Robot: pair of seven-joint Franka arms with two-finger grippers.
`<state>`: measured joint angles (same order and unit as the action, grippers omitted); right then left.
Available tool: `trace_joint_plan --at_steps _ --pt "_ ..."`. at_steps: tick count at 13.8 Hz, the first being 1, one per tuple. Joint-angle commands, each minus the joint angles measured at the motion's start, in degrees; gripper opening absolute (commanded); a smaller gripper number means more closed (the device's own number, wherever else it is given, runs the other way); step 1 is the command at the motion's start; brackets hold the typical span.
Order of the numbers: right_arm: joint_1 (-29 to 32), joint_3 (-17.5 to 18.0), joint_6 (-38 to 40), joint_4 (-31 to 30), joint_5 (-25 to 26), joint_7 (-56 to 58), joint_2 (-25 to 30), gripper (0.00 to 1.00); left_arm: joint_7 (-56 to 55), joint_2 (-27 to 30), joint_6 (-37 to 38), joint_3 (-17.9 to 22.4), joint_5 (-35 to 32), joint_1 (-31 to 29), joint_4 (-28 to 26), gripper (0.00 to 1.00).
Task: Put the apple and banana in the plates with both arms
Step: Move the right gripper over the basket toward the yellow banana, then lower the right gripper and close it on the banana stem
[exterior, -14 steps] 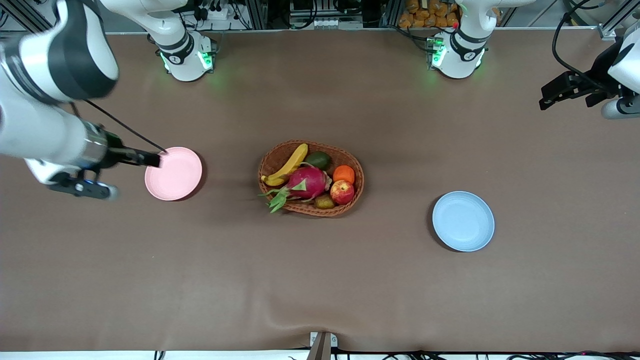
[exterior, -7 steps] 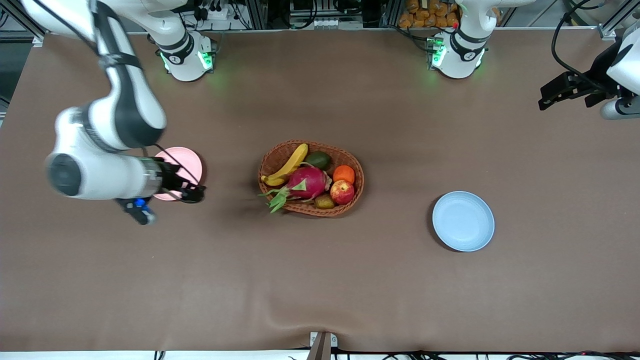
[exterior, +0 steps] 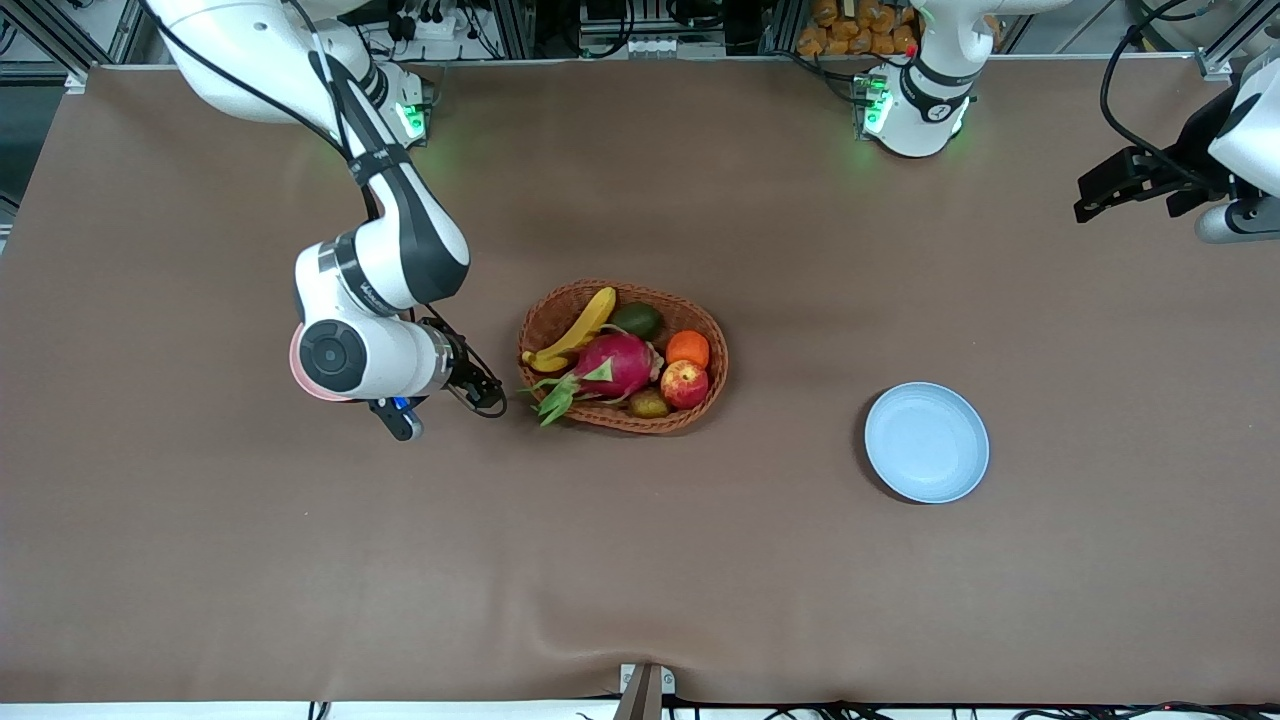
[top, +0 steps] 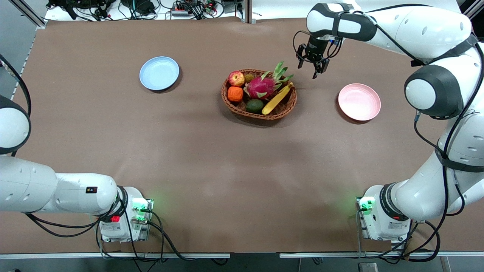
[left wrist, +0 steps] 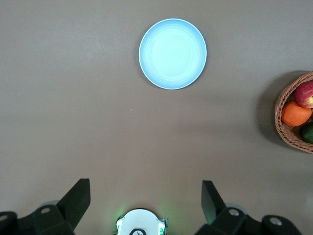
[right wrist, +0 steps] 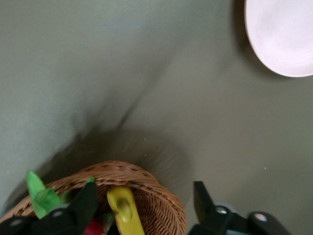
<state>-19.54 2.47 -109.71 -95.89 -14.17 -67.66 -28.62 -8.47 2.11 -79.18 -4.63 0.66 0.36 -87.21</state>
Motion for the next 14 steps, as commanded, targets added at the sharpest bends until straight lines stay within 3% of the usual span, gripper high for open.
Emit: trace_joint_plan --at_steps 1,7,14 --pt "-0.6 -0.2 -0.5 -0.7 -2.8 -2.6 0.5 0.68 0.8 -0.4 0.7 0.0 -1.0 0.3 0.8 1.00" --pt "-3.7 -0.3 -2.3 -0.9 -2.8 -5.3 -0.6 0.66 0.8 -0.9 0.7 0.0 -0.8 0.3 0.7 1.00" --pt "-4.8 -0.2 -5.3 -2.1 -2.8 -5.3 -1.9 0.48 0.8 -1.0 0.6 0.0 -0.8 0.3 0.7 1.00"
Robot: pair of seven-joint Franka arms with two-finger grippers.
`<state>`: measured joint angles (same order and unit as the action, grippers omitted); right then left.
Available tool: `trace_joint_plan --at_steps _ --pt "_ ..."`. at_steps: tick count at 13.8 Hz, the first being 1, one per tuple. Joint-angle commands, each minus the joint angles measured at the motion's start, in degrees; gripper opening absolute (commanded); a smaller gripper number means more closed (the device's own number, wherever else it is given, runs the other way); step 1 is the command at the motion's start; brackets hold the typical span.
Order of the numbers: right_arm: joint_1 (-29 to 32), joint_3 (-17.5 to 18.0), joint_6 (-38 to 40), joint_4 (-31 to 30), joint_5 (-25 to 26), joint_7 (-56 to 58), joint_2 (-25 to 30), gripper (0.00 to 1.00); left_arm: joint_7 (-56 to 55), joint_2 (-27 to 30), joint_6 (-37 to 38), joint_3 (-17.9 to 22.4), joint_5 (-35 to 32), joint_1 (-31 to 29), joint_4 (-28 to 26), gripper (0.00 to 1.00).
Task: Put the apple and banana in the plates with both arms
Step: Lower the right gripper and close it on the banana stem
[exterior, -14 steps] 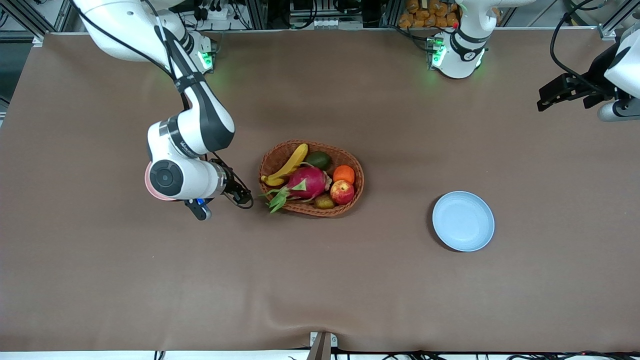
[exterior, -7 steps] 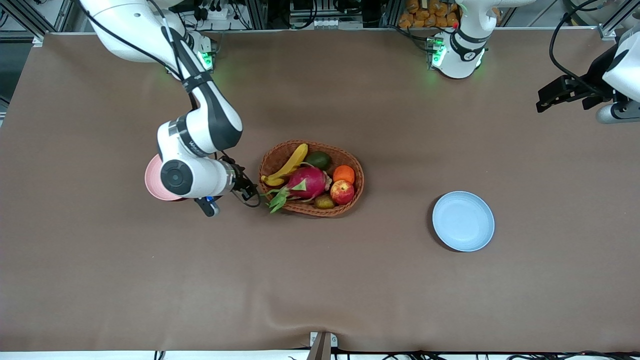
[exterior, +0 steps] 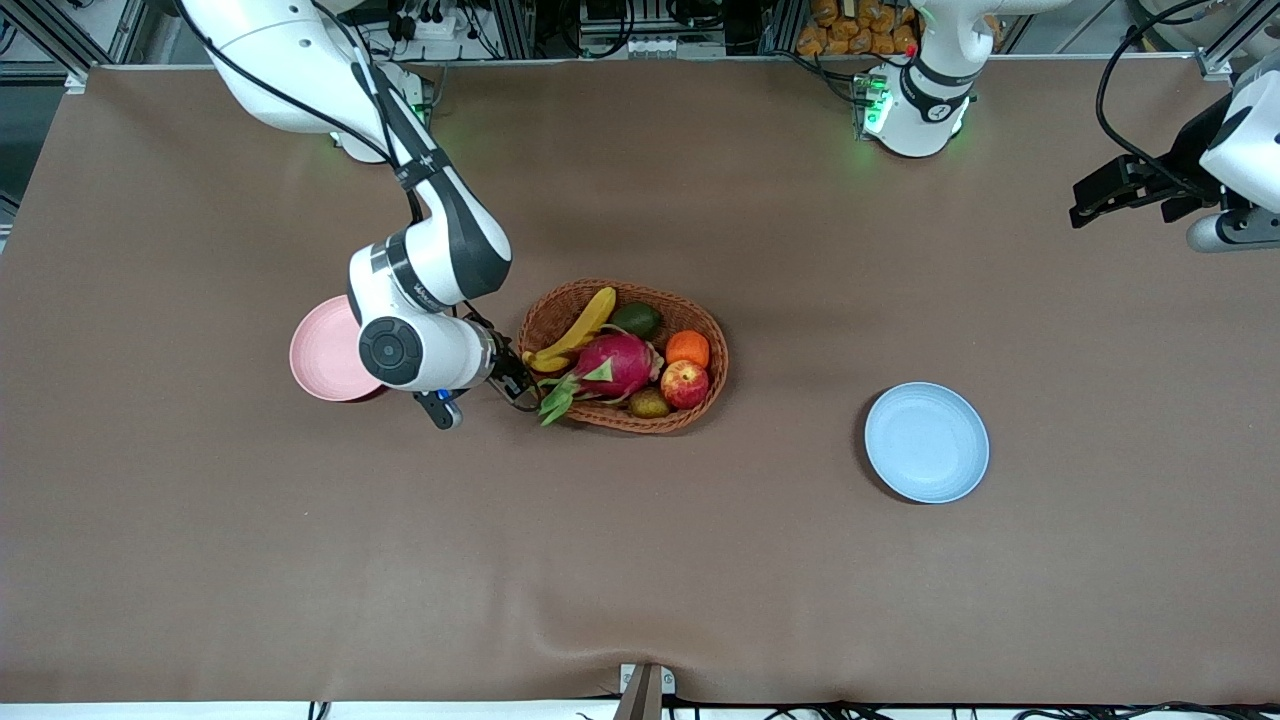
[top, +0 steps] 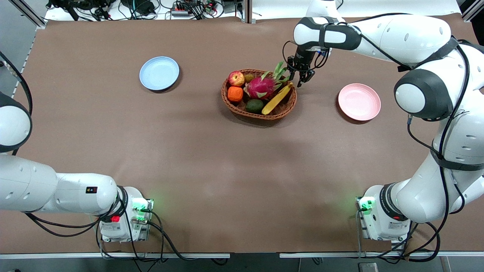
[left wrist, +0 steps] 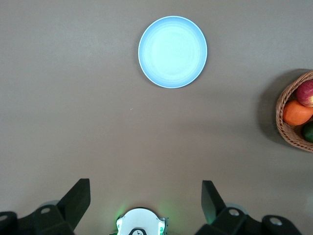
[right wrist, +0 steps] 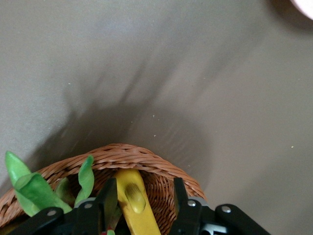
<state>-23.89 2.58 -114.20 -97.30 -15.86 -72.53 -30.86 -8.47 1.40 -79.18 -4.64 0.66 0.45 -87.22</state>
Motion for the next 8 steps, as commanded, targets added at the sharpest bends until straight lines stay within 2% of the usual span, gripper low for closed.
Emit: trace_joint_plan --at_steps 1,6,8 --pt "-0.5 -0.3 -0.8 -0.8 -1.1 -0.5 0.4 0.47 0.8 -0.3 0.6 0.0 -0.8 0.3 0.7 1.00" --pt "-1.8 -0.4 -2.2 -0.7 -1.5 -1.6 0.3 0.42 0.8 -0.6 0.5 0.0 -0.8 0.3 0.7 1.00" --pt "-2.0 -0.4 -2.3 -0.7 -1.5 -1.7 0.3 0.32 0.9 -0.7 0.5 0.0 -0.8 0.3 0.7 1.00"
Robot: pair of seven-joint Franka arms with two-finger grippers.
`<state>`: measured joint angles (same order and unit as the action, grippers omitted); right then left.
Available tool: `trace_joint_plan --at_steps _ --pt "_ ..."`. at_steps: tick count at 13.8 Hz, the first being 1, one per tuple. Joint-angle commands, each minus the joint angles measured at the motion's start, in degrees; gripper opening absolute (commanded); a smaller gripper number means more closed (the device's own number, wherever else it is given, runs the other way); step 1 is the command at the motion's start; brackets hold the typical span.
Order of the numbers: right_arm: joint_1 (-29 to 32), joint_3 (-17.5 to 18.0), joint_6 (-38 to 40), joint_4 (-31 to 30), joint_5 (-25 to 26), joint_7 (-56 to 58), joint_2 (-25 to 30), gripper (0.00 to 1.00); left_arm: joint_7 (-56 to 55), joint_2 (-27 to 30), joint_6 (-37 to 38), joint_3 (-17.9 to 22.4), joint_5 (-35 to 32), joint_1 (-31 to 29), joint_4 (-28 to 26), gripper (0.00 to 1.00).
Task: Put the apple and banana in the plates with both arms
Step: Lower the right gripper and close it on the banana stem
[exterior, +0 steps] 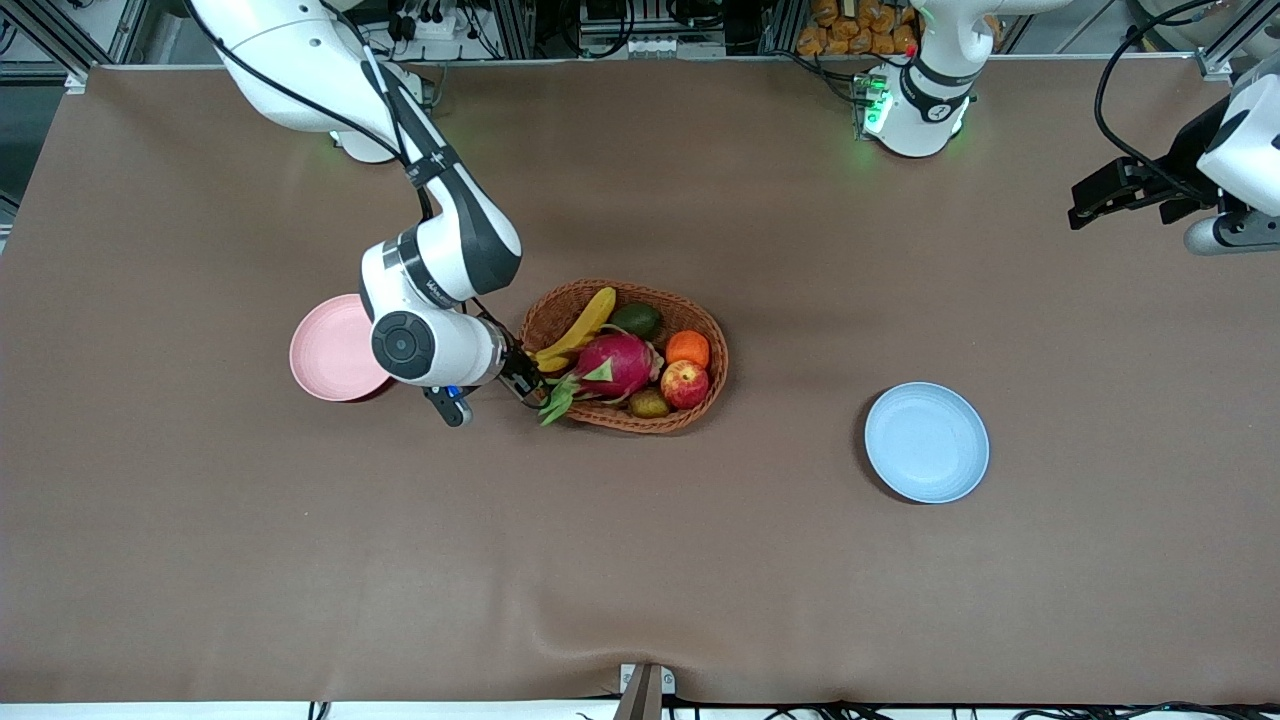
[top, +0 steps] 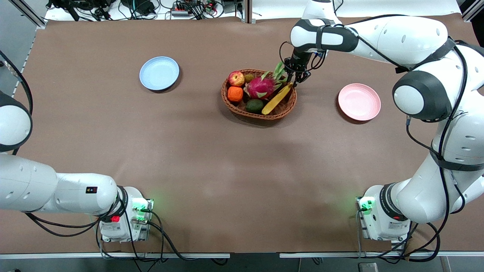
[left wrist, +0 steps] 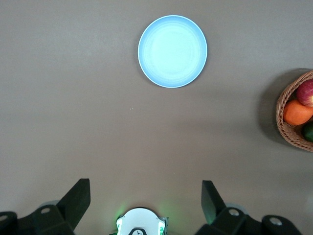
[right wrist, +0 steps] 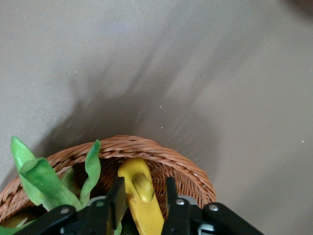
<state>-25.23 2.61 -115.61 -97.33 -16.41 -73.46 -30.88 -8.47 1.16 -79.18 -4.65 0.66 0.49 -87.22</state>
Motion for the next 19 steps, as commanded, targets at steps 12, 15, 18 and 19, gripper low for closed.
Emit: trace_joint_plan --at_steps 12,15,18,19 --pt "-0.3 -0.4 -1.5 -0.6 -0.6 0.0 -0.4 0.00 1.0 -0.7 0.4 0.0 -0.7 0.2 0.8 1.00" --pt "0.0 -0.4 2.2 1.2 -0.6 -0.1 0.1 0.00 1.0 -0.7 0.4 0.0 -0.7 0.2 0.8 1.00" --pt "2.8 -0.6 13.0 7.2 -0.6 0.7 0.6 0.00 1.0 -0.7 0.4 0.0 -0.7 0.1 0.8 1.00" --pt "4.3 -0.5 17.1 9.6 -0.7 2.3 0.6 0.00 1.0 -0.7 0.4 0.0 -0.7 0.1 0.8 1.00"
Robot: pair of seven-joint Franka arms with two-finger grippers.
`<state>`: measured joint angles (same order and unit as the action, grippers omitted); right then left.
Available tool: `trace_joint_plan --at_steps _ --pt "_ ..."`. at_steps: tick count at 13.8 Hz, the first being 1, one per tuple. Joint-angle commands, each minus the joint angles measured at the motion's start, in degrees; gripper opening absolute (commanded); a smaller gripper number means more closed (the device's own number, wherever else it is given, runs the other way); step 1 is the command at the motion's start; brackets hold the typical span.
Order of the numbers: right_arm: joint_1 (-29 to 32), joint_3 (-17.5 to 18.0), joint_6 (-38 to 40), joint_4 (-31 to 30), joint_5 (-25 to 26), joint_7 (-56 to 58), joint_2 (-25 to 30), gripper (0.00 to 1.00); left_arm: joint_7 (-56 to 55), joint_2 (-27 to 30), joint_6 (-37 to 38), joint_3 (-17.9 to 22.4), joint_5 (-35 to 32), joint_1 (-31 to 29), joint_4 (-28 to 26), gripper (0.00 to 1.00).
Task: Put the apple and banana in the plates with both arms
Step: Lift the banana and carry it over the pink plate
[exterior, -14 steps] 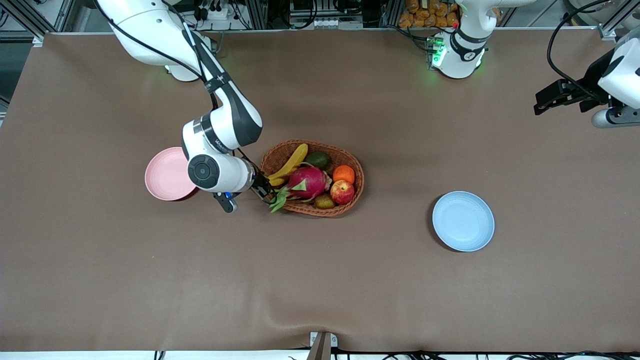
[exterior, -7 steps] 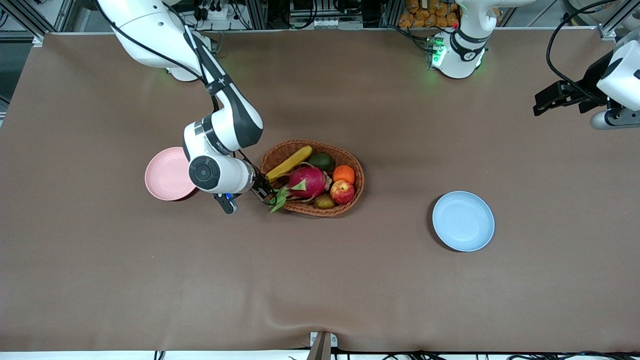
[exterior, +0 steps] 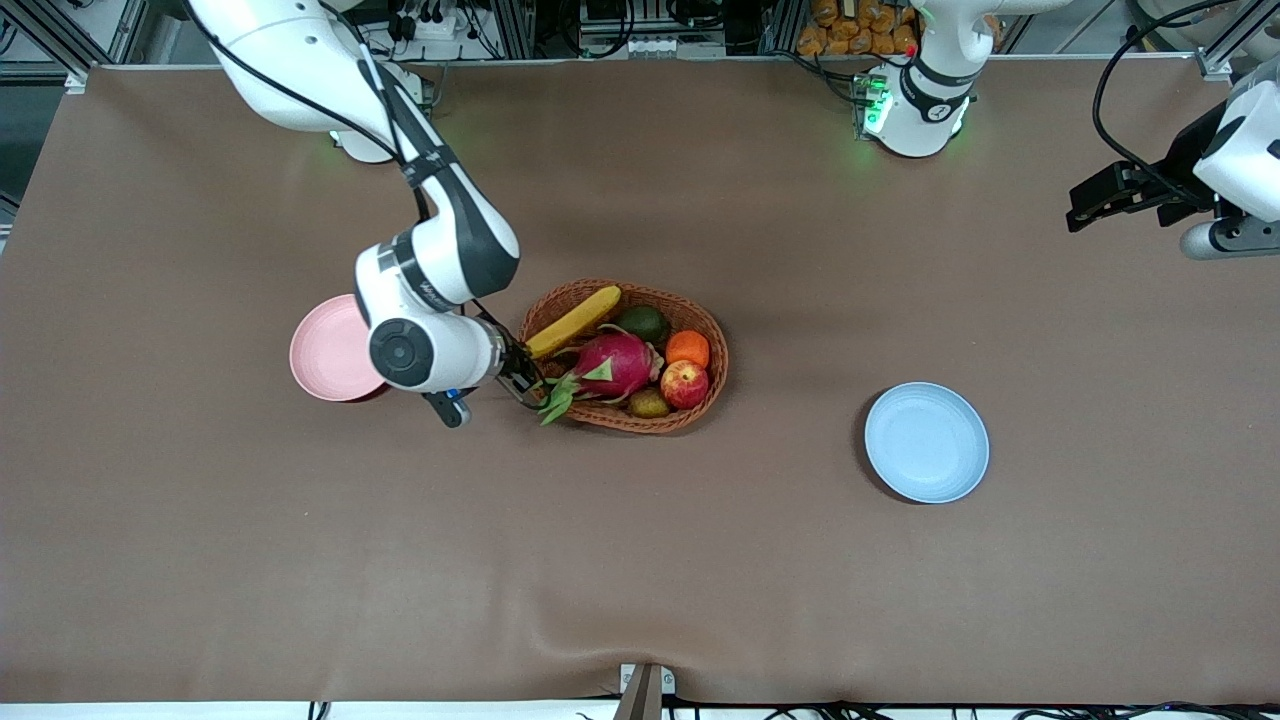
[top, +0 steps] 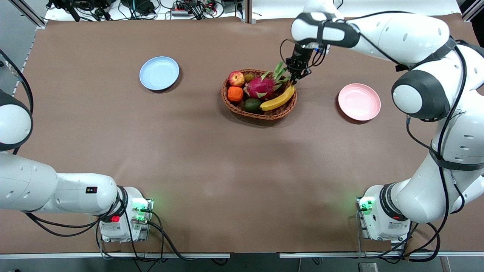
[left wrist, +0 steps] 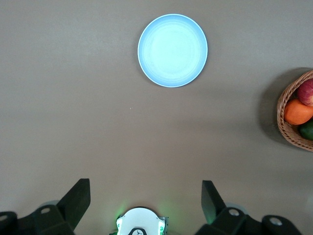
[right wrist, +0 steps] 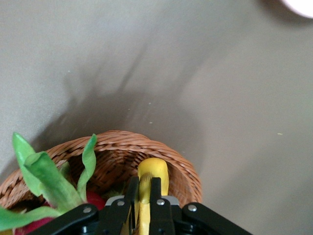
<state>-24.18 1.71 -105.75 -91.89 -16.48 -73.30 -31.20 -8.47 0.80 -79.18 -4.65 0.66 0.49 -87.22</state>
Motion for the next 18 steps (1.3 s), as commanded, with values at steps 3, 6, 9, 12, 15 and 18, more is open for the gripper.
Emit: trace_joint_plan --at_steps 3,6,9,12,15,18 --pt "8.7 0.3 17.4 9.3 -0.1 11.3 1.3 0.00 1.1 -0.4 0.3 0.0 -0.7 0.1 0.8 1.00" --pt "12.1 0.1 17.9 9.3 8.8 26.7 2.5 0.00 1.0 -0.6 0.2 0.0 -0.7 0.2 0.8 1.00" --pt "16.1 0.1 17.8 8.9 13.6 40.5 2.7 0.00 1.0 -1.2 0.0 0.0 -0.7 0.6 0.8 1.00" --pt "23.0 0.1 14.9 6.1 15.7 60.9 2.9 0.00 1.0 -1.9 -0.2 -0.2 -0.4 0.6 0.8 1.00" --pt "23.8 0.1 8.0 -0.6 17.4 67.4 4.9 0.00 1.0 -2.4 -0.3 -0.3 -0.3 0.6 0.8 1.00" --pt "24.6 0.2 -4.8 -10.6 17.7 68.6 7.0 0.00 1.0 -2.6 -0.4 -0.3 -0.2 0.9 0.8 1.00"
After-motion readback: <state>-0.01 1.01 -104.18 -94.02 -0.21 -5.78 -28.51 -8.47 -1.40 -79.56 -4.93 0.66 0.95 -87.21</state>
